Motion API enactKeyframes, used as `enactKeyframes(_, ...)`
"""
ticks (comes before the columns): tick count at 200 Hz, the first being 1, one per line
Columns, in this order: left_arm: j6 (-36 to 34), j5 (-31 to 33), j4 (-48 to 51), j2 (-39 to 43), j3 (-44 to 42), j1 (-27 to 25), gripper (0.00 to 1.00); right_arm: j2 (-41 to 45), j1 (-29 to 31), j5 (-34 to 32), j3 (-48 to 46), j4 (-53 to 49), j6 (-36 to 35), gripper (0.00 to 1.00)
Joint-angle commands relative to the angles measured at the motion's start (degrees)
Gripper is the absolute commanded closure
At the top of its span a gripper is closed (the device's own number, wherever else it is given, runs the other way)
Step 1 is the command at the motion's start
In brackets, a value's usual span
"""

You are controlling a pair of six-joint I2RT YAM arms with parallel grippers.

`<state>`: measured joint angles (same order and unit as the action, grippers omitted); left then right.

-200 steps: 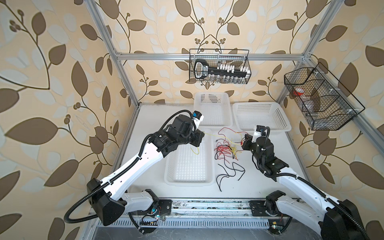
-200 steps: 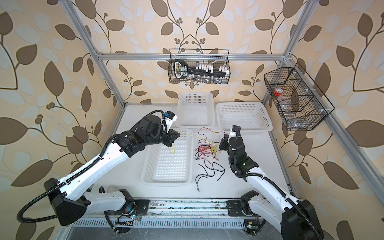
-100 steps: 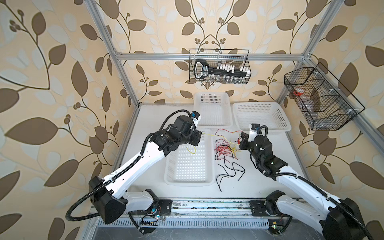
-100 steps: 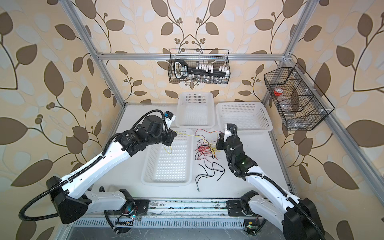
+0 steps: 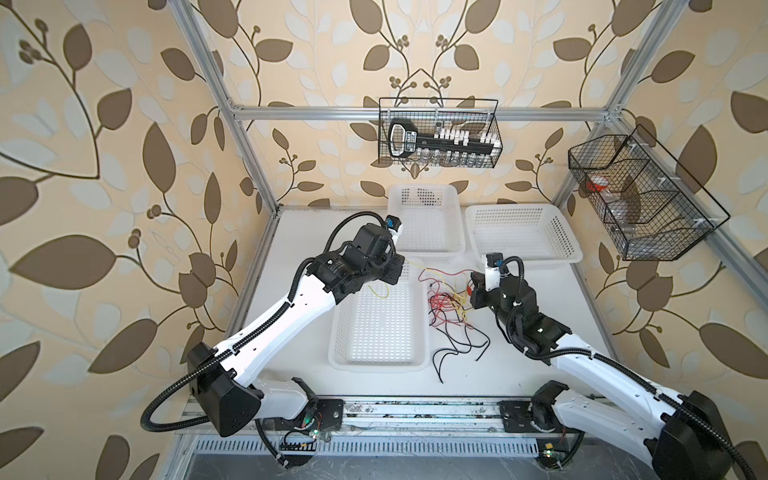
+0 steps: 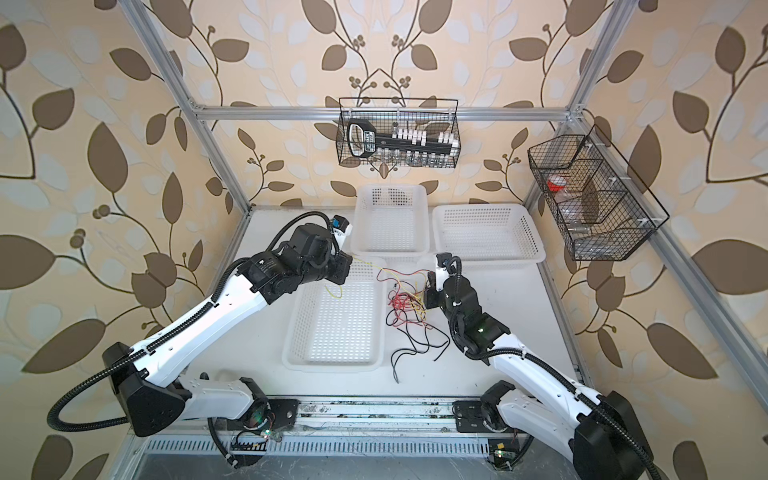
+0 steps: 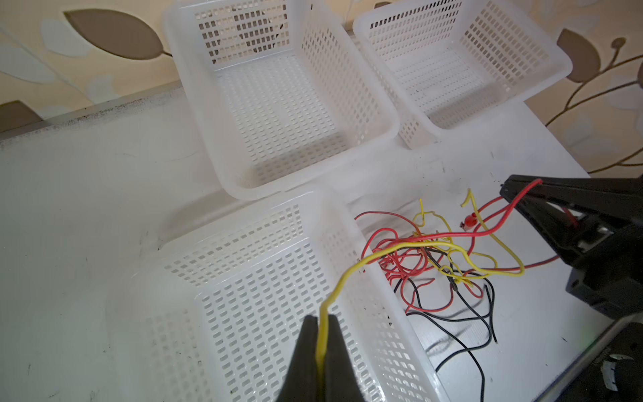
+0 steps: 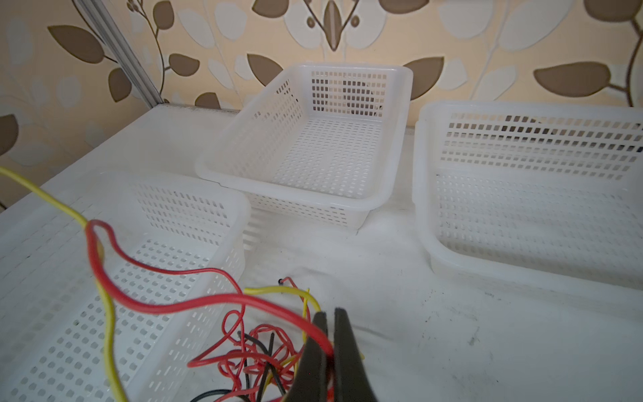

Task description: Untangle the cables

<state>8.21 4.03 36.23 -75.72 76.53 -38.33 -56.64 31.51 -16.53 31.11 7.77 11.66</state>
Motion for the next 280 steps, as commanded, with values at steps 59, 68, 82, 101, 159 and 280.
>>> enactKeyframes(59, -0.9, 0.7, -2.4, 9.1, -4.2, -0.5, 1.0, -1.7, -6.1, -14.1, 2.9, -7.1, 13.9, 1.0)
enactKeyframes(68, -0.8, 1.0, -2.2, 9.9, -4.6, -0.5, 1.0, -1.6, -7.9, -13.3, 2.4, -7.8, 15.1, 1.0)
enactKeyframes(82, -1.2, 0.0, -3.1, 11.6, -6.0, -0.4, 1.0, -1.6, -10.0, -12.8, 1.9, -8.8, 16.3, 1.0)
enactKeyframes(101, -1.0, -0.2, -4.7, 13.8, -7.7, -0.3, 1.0, -1.9, -11.6, -12.9, 1.6, -10.0, 16.4, 1.0)
enactKeyframes(159, 7.9, 12.6, 3.3, 17.5, -10.1, 0.0, 1.0, 1.9, -11.7, -13.8, -0.1, -12.2, 15.9, 1.0)
enactKeyframes(280, 25.5, 16.6, 4.5, 12.7, -23.5, 0.2, 0.93, 4.1, -9.4, -9.0, 0.6, -14.5, 14.5, 1.0)
